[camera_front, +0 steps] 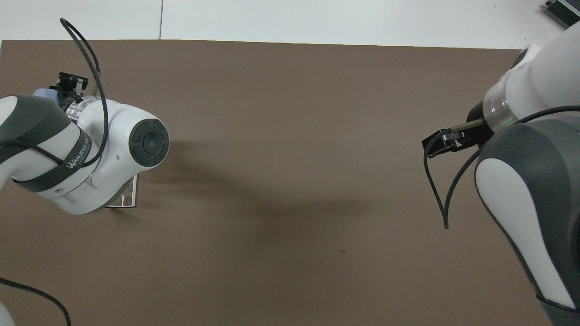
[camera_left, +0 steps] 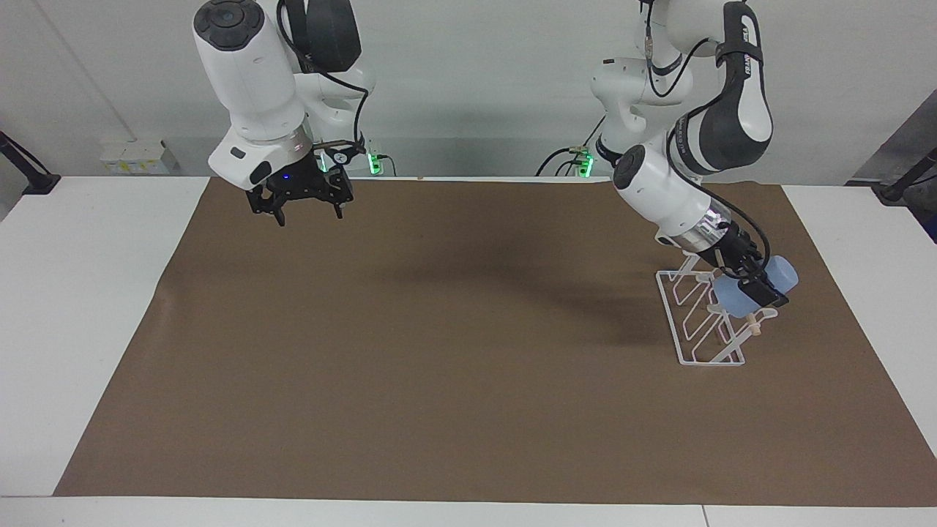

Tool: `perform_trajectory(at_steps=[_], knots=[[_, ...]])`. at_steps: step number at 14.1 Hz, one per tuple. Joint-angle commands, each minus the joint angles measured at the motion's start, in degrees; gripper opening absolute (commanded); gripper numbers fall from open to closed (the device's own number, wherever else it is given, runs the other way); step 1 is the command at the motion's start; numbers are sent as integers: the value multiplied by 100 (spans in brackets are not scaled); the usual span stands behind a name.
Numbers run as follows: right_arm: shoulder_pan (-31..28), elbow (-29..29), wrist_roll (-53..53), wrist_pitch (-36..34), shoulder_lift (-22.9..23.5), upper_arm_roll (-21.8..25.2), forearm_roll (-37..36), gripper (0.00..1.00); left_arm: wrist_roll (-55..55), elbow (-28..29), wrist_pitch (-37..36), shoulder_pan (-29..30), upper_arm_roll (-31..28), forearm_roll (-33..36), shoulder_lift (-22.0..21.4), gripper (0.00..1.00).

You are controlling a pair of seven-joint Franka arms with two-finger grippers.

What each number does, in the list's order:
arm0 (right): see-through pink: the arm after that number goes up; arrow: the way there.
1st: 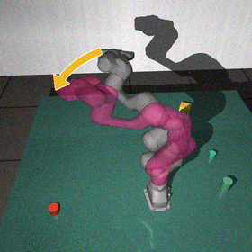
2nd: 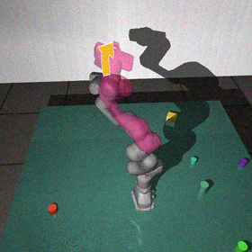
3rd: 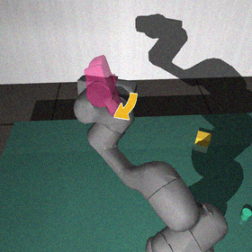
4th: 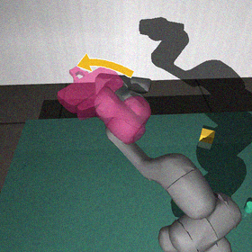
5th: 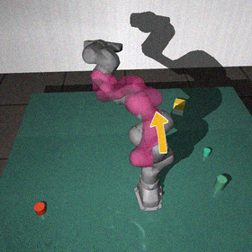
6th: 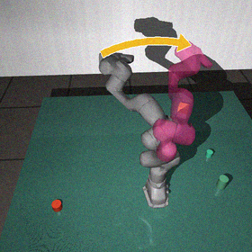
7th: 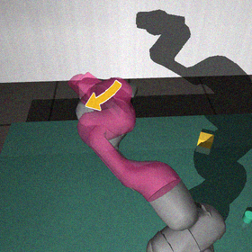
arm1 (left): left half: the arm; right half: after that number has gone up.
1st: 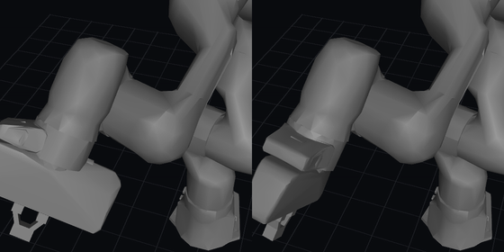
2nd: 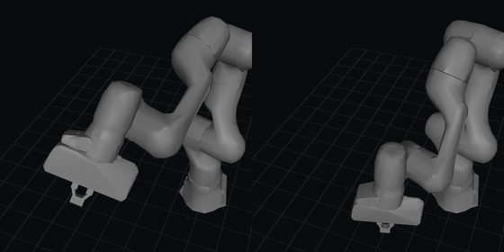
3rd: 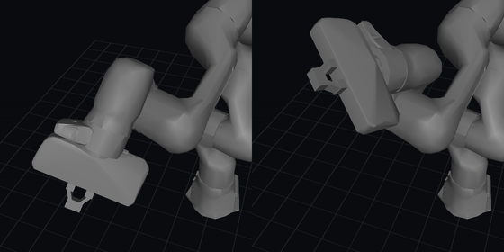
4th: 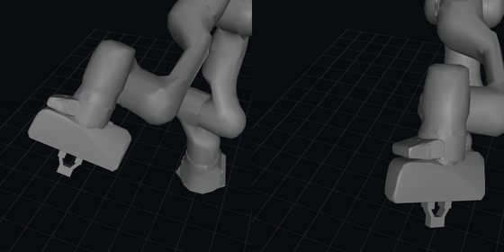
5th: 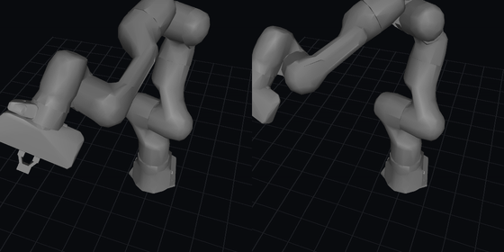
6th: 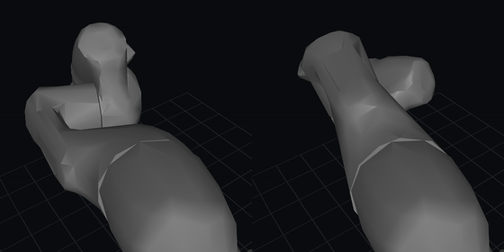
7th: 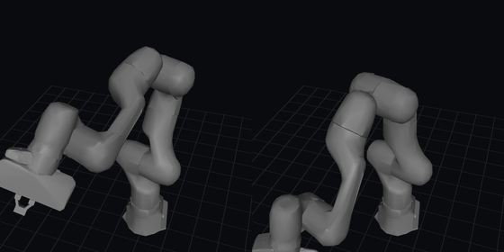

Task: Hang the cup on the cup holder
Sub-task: 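Move the cup over the rack with the left gripper while the right gripper retreats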

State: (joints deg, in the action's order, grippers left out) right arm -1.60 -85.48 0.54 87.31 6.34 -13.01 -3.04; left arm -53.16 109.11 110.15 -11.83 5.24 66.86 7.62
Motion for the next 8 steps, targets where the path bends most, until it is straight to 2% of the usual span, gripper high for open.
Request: perform_trajectory(at_steps=[1, 3, 6, 7, 8], knots=[[283, -74, 77, -65, -186, 350, 5, 100, 95, 74, 76, -12, -58, 126, 12, 0], [283, -57, 174, -74, -230, 597, 23, 100, 95, 110, 164, 14, -58, 126, 3, 0], [361, -74, 602, -266, -422, 720, 14, 100, 95, 137, 182, 23, -58, 126, -6, 0], [397, -48, 692, -293, -519, 843, 14, 100, 87, 137, 174, 23, -58, 126, -6, 20], [415, -30, 701, -285, -581, 914, 14, 100, 34, 137, 173, 32, -58, 126, -14, 99]])
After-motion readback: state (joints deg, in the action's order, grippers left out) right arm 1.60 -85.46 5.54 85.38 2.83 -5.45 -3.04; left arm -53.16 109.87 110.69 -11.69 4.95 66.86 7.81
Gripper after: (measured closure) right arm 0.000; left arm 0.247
